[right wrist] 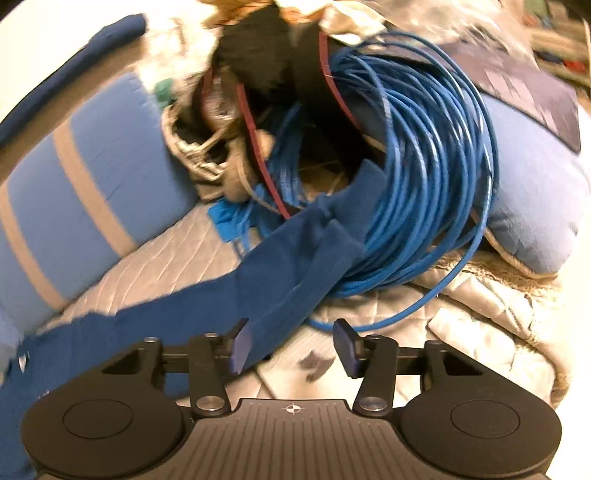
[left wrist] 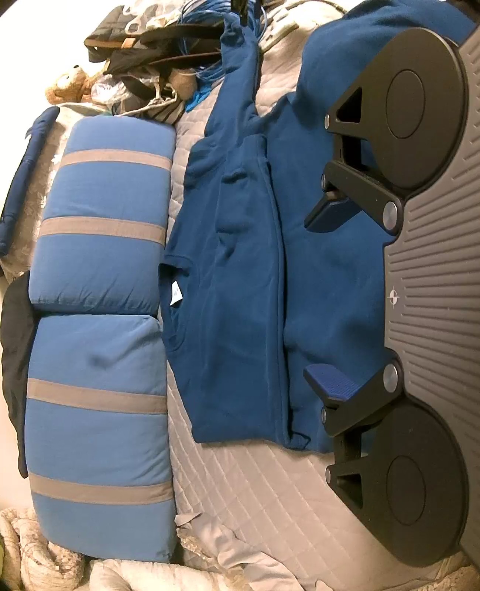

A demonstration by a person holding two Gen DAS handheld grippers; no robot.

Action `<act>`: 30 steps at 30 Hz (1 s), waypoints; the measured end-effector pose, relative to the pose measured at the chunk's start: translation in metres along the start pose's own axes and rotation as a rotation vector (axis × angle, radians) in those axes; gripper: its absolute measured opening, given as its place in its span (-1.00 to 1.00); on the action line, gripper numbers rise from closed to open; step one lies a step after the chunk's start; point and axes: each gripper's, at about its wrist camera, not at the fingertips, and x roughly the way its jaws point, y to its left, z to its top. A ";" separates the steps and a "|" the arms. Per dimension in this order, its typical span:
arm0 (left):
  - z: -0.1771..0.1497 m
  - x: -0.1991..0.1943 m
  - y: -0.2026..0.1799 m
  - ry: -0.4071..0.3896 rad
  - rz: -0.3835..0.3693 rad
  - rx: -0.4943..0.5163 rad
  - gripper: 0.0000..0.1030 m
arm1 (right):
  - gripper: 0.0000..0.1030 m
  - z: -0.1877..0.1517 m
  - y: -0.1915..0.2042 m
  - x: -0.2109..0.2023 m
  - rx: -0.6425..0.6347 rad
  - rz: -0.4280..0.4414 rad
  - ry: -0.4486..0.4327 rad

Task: Fold clothes
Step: 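Move the right gripper to the other sleeve cuff and grasp it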

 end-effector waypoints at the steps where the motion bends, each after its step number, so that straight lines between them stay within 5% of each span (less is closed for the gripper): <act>1: 0.000 0.000 0.000 0.000 0.000 0.000 0.52 | -0.10 0.004 -0.005 0.005 0.030 0.001 0.003; 7: 0.001 0.002 -0.001 0.004 -0.007 0.001 0.52 | -0.15 0.021 -0.033 0.025 0.197 -0.001 -0.013; 16: 0.004 0.007 0.002 0.009 -0.035 -0.015 0.52 | -0.37 0.030 -0.042 0.040 0.257 -0.011 -0.023; 21: 0.004 0.008 0.004 0.010 -0.046 -0.030 0.52 | -0.71 0.031 -0.037 0.043 0.243 -0.024 -0.020; 30: 0.006 0.012 0.007 0.013 -0.049 -0.044 0.52 | -0.82 0.036 0.003 0.029 0.112 0.011 -0.042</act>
